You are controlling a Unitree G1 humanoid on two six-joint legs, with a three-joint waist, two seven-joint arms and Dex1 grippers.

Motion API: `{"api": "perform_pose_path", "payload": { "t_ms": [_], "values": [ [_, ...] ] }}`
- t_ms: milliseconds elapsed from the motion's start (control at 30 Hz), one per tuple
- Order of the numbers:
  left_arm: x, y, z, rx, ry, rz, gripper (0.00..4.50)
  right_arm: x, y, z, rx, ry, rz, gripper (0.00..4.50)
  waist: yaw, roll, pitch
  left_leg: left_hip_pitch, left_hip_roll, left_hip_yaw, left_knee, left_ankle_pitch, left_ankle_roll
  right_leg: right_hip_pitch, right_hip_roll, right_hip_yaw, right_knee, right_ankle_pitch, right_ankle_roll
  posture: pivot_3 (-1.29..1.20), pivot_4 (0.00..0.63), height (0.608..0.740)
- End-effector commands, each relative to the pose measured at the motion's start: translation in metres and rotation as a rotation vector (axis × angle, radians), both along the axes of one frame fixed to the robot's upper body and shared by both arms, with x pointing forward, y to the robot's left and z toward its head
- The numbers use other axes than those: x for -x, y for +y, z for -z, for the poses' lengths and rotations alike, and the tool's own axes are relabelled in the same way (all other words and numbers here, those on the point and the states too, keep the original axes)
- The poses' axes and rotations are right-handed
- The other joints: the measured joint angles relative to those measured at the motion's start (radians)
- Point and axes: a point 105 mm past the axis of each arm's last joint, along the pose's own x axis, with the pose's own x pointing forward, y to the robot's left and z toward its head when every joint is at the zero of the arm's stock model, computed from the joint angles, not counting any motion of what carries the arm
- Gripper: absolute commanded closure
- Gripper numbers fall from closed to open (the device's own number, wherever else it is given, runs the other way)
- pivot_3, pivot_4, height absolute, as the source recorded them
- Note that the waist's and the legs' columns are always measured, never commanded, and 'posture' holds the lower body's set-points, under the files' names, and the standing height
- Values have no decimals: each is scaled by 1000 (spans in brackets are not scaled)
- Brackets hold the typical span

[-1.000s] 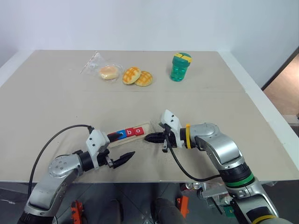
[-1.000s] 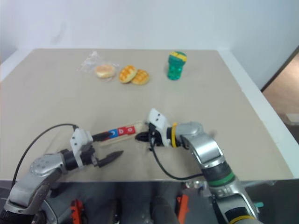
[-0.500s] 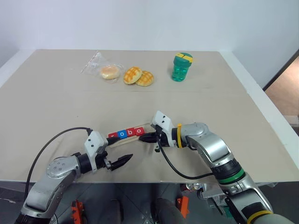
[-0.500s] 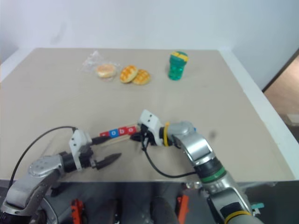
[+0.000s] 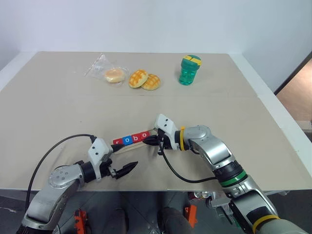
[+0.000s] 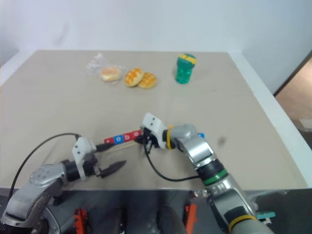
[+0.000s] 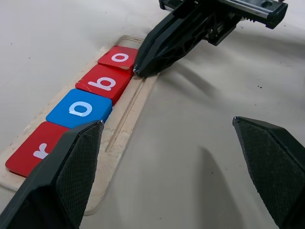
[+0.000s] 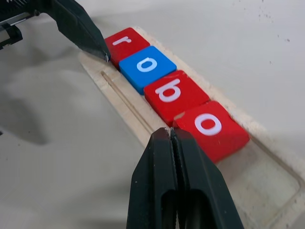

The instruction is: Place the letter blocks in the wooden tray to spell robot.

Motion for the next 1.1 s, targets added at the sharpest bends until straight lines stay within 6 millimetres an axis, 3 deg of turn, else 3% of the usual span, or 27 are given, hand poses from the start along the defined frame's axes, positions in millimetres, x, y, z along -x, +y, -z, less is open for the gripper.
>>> {"api": "perform_pose_path", "payload": {
  "t_ms": [33,467,900,1000,1100],
  "values": [
    [2,-3,-10,4,-51,8,0,-3,4,-13,-15,-54,-19,4458,0,0,0,0,0,0,0,0,0,0,0,0,0,0,0,0,150,740],
    [1,-4,-10,0,-54,12,0,-10,0,-18,-12,-93,-18,4458,0,0,0,0,0,0,0,0,0,0,0,0,0,0,0,0,150,740],
    [1,-2,-10,-10,-50,18,0,4,-9,-46,-41,-94,-69,4458,0,0,0,0,0,0,0,0,0,0,0,0,0,0,0,0,150,740],
    [0,-2,-10,-11,-53,17,0,-4,-13,-57,-54,-127,-40,4458,0,0,0,0,0,0,0,0,0,0,0,0,0,0,0,0,150,740],
    [0,-3,-11,-7,-57,17,0,-26,-24,-70,-81,-198,50,4458,0,0,0,0,0,0,0,0,0,0,0,0,0,0,0,0,150,740]
  ]
}}
